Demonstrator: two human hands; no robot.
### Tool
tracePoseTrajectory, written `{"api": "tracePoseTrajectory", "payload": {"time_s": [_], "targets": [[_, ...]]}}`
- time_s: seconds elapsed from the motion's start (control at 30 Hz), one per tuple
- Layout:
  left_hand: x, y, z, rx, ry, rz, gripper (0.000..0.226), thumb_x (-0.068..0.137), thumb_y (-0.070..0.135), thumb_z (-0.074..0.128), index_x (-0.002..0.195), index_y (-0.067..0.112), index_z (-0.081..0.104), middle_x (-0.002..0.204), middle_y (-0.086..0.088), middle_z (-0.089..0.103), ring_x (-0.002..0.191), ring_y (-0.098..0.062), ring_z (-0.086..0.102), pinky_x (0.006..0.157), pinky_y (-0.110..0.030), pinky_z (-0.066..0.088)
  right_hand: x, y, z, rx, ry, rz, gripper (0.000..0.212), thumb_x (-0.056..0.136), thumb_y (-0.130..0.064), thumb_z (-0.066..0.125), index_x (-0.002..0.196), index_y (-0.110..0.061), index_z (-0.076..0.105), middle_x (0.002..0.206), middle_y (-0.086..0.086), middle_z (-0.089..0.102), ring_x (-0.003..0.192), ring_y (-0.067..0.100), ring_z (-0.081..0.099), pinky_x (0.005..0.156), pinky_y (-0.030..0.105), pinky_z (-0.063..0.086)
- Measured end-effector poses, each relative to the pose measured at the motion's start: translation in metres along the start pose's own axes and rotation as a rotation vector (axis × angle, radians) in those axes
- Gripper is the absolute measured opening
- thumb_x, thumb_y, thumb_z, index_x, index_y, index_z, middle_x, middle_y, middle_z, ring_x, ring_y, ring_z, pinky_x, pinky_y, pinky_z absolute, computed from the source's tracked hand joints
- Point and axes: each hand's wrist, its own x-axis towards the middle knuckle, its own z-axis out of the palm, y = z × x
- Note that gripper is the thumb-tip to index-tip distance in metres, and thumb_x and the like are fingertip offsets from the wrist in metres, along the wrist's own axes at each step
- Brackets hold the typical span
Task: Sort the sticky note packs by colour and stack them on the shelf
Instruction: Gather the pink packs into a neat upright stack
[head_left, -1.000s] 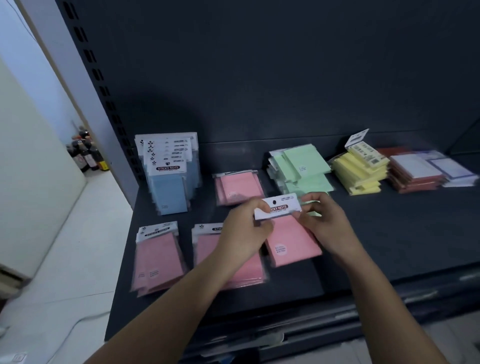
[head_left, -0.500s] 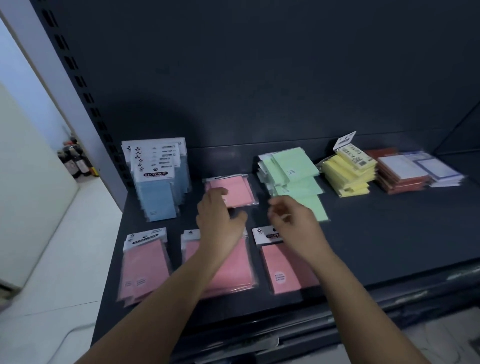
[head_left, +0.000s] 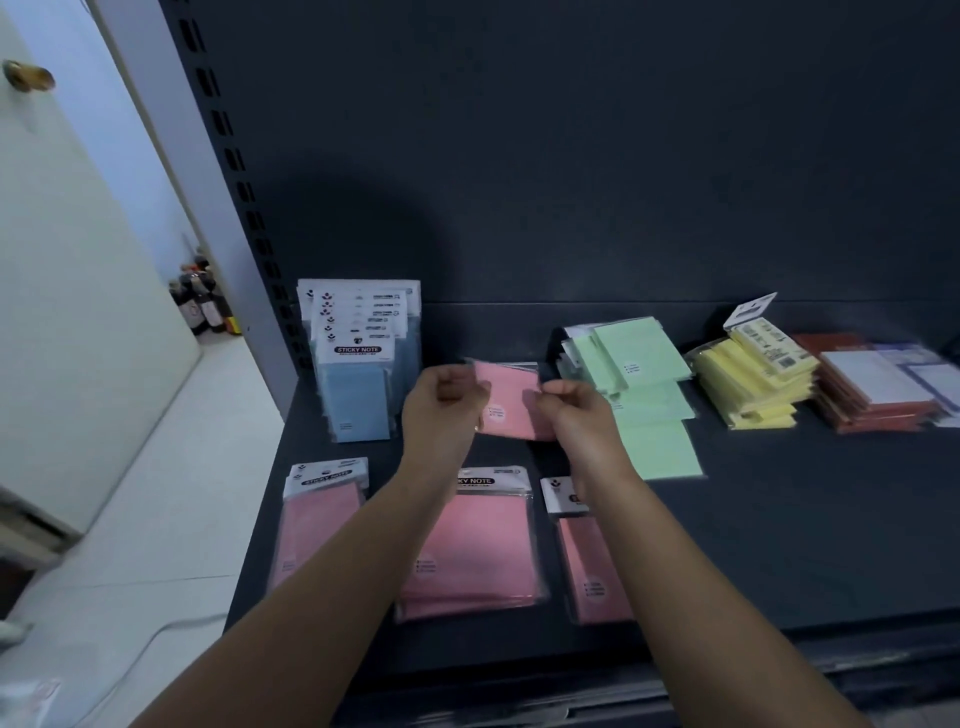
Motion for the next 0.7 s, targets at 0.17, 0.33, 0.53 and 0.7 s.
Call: {"api": "tracePoseTrajectory", "payload": {"time_s": [0.17,0.33,0.53,0.7], "targets": [[-0.002,0.001,-0.009,-0.133,-0.047,0.047,0.021,0.084,0.001,0.064,0.084,0.020,0.056,0.085,-0.001,0.061,0.073,-0.012,0.059,0.061,-0.023,0.050,-0.003,-0.002,0.000,-0.040,0.050,-0.125,0.011,0.088,-0.011,0.062,0.085,-0.018,0.053,0.083,0.000,0.056,0.075,0.013,0.053,0.068,0.022,0.045],[-0.015,0.000,-0.010,-0.089,-0.237,0.042,0.030,0.085,-0.007,0.057,0.094,0.022,0.053,0.100,-0.002,0.062,0.057,-0.001,0.064,0.045,-0.019,0.048,-0.012,-0.010,-0.019,-0.121,0.008,-0.300,0.024,0.087,-0.004,0.062,0.081,-0.025,0.051,0.081,-0.003,0.049,0.067,0.006,0.049,0.057,0.011,0.042],[-0.034,-0.008,-0.004,0.194,-0.427,0.190,0.031,0.084,0.002,0.064,0.092,0.031,0.056,0.100,0.002,0.061,0.062,-0.014,0.062,0.050,-0.031,0.056,-0.036,0.002,-0.060,-0.234,-0.040,-0.233,0.013,0.088,-0.009,0.061,0.091,-0.020,0.056,0.095,0.010,0.055,0.076,0.022,0.056,0.067,0.035,0.048],[-0.046,-0.022,0.008,0.360,-0.559,0.213,0.028,0.084,0.004,0.065,0.093,0.029,0.055,0.082,0.003,0.062,0.058,-0.021,0.066,0.058,-0.044,0.058,-0.051,0.019,-0.082,-0.328,0.014,-0.229,0.013,0.089,-0.010,0.061,0.089,-0.022,0.056,0.081,0.001,0.055,0.070,0.016,0.053,0.060,0.025,0.044]]}}
